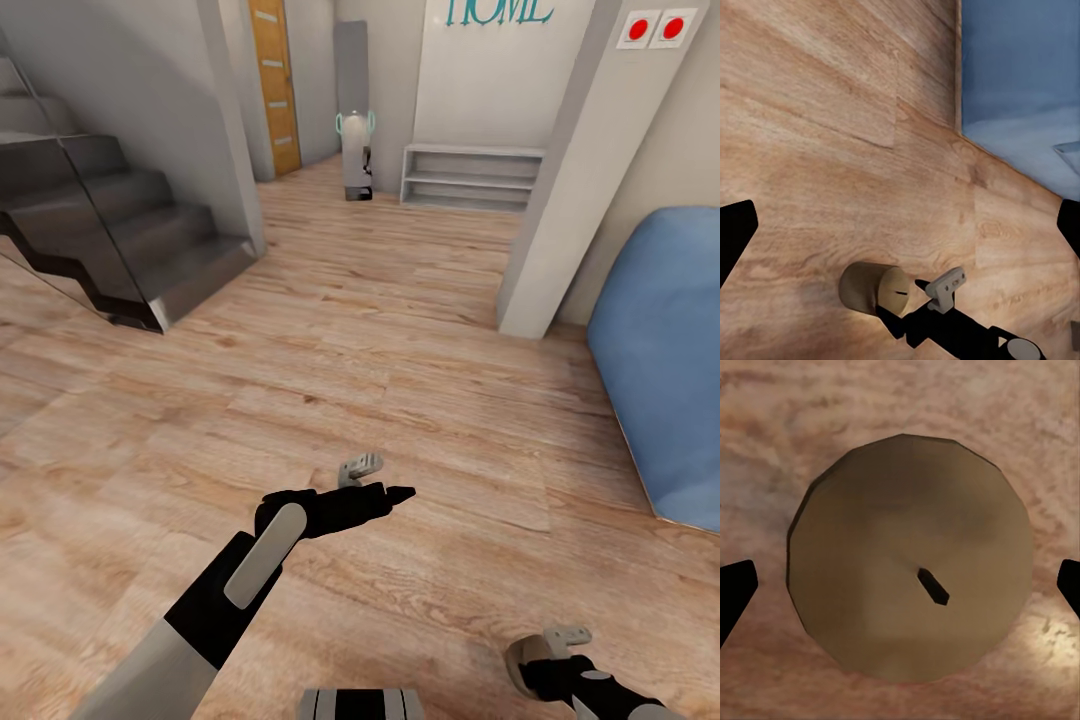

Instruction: Place each of the two pumpkins and all three candles from the living room inside a cabinet in the living room (use any cabinet), then make sure every cabinet is closed, and position the cauldron so it is next to a table in the living room.

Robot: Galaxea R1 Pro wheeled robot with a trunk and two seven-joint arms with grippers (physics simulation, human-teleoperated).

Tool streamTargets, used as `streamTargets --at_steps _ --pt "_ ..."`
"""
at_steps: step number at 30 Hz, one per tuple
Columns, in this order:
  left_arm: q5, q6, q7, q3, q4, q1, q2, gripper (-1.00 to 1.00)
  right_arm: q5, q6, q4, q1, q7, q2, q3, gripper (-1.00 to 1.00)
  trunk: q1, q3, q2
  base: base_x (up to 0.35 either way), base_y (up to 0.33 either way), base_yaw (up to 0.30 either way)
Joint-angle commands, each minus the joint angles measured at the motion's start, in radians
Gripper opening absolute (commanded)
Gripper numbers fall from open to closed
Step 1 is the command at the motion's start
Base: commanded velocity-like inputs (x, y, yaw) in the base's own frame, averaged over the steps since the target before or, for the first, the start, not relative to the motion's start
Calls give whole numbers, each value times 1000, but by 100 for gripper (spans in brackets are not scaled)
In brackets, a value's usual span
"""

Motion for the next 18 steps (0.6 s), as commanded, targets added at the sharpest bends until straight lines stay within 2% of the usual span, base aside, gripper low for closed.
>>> streamTargets --at_steps 1,18 --pt "0 0 0 0 0 0 0 100 0 0 0 0 0 0 0 100 0 0 0 0 0 0" --pt "0 0 0 0 0 0 0 100 0 -4 -13 -2 -4 -3 0 100 0 0 0 0 0 0"
